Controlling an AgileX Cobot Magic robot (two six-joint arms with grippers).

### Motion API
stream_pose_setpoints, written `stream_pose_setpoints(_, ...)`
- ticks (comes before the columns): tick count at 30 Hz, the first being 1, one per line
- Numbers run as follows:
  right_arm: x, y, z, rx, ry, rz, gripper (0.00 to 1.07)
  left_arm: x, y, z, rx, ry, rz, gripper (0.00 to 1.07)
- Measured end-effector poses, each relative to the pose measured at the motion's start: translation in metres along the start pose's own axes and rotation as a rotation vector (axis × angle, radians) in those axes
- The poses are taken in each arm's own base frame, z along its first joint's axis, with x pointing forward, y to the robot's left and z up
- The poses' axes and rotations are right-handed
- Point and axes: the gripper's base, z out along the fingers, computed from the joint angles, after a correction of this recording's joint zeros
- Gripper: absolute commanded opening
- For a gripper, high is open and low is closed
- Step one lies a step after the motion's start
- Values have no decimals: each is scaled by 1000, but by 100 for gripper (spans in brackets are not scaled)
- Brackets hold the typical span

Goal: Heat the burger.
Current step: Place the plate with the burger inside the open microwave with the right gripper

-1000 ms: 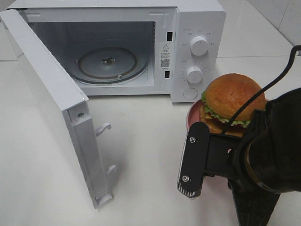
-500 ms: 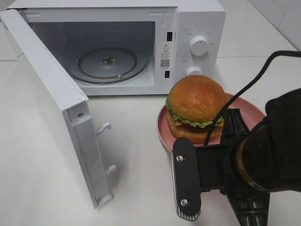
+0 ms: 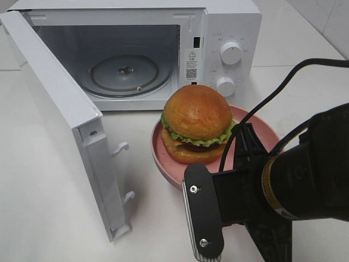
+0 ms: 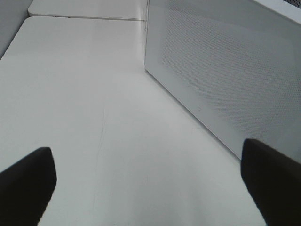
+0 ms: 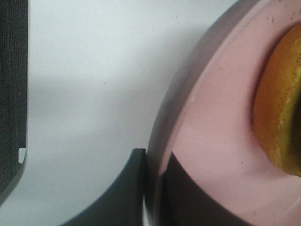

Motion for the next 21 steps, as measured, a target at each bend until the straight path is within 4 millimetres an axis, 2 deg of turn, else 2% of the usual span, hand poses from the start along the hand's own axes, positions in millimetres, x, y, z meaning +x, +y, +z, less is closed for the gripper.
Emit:
stream_pose_setpoints(7,7,-11,5,18,-13,-53,1,0,0,0,0,0,0,100)
stream_pose_setpoints(13,13,-18,8,29,-20,-178,0,0,0,0,0,0,0,100)
stream_pose_setpoints(21,20,-28,10,16,-30,-230,0,0,0,0,0,0,0,100)
